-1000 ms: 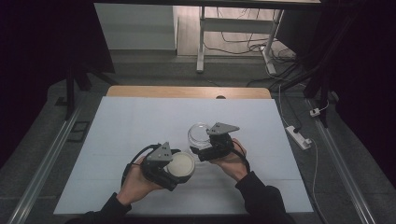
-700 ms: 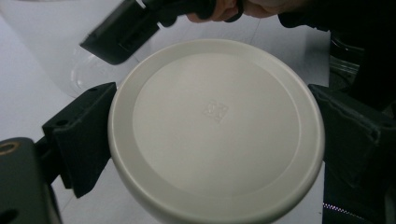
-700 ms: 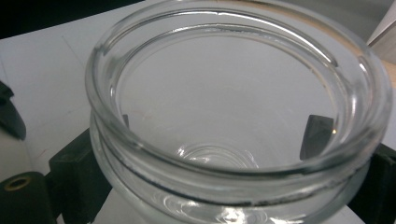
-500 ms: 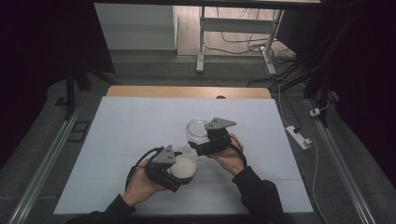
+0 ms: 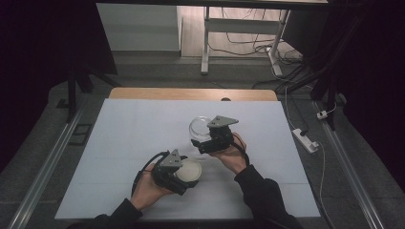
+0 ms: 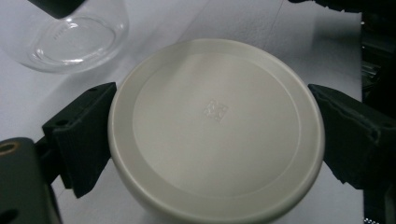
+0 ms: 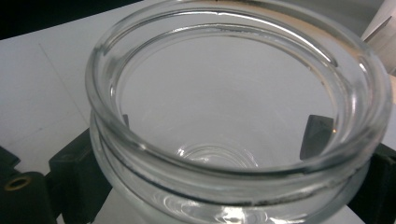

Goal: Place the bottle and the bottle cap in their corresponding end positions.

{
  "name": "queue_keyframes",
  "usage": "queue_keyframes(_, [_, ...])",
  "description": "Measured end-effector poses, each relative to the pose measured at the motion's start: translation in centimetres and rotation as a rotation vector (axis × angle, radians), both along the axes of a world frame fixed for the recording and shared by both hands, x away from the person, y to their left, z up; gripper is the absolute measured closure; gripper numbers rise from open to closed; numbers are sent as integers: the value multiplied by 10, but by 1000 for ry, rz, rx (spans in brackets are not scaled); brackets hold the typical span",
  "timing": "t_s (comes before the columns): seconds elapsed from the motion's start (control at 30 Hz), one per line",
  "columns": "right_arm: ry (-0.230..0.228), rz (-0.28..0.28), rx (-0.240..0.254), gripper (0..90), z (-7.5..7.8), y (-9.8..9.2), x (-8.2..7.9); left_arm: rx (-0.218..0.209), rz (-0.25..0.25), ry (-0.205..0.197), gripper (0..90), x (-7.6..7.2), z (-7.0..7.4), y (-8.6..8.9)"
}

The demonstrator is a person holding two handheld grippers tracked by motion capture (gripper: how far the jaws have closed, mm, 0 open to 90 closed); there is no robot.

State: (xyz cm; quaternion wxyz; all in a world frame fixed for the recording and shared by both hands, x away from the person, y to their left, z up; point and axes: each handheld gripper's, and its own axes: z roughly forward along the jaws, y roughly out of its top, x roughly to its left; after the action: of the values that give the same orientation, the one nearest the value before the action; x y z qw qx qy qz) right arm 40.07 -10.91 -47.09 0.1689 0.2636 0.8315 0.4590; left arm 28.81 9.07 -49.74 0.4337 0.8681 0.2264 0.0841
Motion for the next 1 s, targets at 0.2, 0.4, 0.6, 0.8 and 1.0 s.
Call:
queue_keyframes(0.2, [-8, -18, -16, 65, -4, 4, 11, -1, 7, 8, 78, 5, -7, -4])
queue_keyframes(0.4, [-6, -29, -22, 65, -7, 7, 20, 6, 14, 11, 79, 10, -13, -7])
queue_keyframes(0.6, [-5, -29, -22, 65, -9, 13, 27, 11, 14, 11, 79, 15, -19, -13])
queue_keyframes(0.8, [-8, -34, -18, 65, -11, 20, 34, 16, 19, 14, 79, 20, -23, -15])
queue_keyframes(1.0, [-10, -35, -19, 65, -13, 25, 42, 36, 24, 3, 79, 25, -29, -18])
